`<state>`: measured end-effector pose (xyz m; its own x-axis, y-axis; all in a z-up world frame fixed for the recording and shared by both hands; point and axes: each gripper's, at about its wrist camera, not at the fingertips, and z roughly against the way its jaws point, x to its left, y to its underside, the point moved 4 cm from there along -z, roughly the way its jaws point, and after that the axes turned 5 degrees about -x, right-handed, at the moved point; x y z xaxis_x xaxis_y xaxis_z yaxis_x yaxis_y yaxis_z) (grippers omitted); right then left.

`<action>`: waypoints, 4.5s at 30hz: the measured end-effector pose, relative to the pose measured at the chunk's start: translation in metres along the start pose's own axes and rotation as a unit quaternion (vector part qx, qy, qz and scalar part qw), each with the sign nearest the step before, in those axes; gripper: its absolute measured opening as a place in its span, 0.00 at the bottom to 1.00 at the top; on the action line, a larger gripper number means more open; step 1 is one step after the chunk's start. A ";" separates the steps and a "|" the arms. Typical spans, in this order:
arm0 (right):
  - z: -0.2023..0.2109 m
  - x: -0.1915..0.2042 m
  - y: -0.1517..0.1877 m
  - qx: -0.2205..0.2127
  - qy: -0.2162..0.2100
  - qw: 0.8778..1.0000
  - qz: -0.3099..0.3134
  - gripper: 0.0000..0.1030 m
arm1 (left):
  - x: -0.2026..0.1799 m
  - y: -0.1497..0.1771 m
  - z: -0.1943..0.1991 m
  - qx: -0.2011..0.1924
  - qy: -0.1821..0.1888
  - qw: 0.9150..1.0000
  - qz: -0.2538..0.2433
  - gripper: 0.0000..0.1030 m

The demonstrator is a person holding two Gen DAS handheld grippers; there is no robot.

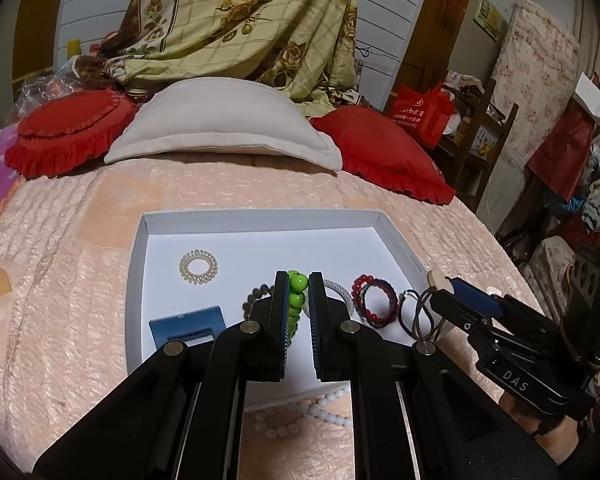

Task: Organize jewelry
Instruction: 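Carry the green bracelet into the tray and release it while the right tool places the hair tie, then grasp the white bead bracelet with the right tool while the left tool grasps it too, then lift the white bead bracelet with both tools and lay it in the tray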

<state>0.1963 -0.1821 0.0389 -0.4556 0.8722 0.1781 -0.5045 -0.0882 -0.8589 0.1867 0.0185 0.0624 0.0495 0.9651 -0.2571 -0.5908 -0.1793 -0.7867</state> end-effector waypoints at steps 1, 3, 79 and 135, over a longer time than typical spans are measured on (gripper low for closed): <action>-0.004 0.000 0.000 0.002 0.000 1.000 -0.004 0.35 | 0.001 -0.003 -0.002 -0.001 -0.002 1.000 0.001 0.07; -0.010 0.000 0.000 0.005 -0.002 1.000 -0.009 0.35 | 0.005 -0.009 -0.008 -0.002 -0.003 1.000 0.010 0.07; -0.034 0.052 0.093 0.164 0.002 0.981 0.106 0.28 | -0.001 0.108 -0.027 0.157 -0.068 0.984 -0.048 0.27; 0.042 0.043 0.056 0.078 0.000 0.992 0.103 0.08 | -0.037 0.085 0.018 0.113 0.029 0.990 -0.074 0.07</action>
<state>0.1179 -0.1701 0.0186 -0.5619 0.8272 0.0063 -0.5074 -0.3386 -0.7924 0.1202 -0.0296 0.0147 0.1914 0.9638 -0.1856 -0.7384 0.0168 -0.6742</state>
